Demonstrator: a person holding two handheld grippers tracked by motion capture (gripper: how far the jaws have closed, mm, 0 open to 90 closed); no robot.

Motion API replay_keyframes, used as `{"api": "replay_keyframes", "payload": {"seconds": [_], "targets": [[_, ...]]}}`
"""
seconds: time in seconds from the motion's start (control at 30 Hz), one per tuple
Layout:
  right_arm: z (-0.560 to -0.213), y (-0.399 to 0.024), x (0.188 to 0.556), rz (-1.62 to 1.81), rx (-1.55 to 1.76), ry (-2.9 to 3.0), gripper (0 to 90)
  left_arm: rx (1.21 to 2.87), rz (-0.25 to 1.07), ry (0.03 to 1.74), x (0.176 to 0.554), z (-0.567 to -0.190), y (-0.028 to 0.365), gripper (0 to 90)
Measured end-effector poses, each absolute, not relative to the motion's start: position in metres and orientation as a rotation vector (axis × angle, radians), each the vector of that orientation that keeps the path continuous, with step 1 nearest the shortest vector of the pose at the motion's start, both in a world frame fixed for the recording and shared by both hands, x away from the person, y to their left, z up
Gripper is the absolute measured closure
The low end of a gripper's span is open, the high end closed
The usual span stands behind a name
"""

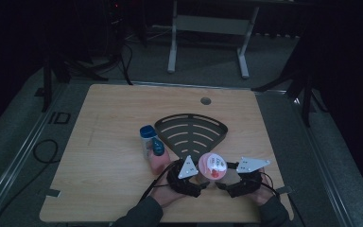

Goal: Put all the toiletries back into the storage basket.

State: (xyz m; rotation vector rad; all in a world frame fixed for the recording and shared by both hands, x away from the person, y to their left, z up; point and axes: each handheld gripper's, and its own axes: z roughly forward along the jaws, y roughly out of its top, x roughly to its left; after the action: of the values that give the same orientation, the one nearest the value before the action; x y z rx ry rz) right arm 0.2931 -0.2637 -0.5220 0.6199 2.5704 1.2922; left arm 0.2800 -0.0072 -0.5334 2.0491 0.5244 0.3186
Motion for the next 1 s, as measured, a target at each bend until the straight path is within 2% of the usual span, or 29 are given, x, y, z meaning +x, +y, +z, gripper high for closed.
{"api": "replay_keyframes", "payload": {"seconds": [1.0], "targets": [[-0.49, -0.274, 0.323, 1.286, 0.539, 2.563, 16.8, 1.997, 0.394, 0.56, 0.299, -0.509, -0.021, 18.2]]}}
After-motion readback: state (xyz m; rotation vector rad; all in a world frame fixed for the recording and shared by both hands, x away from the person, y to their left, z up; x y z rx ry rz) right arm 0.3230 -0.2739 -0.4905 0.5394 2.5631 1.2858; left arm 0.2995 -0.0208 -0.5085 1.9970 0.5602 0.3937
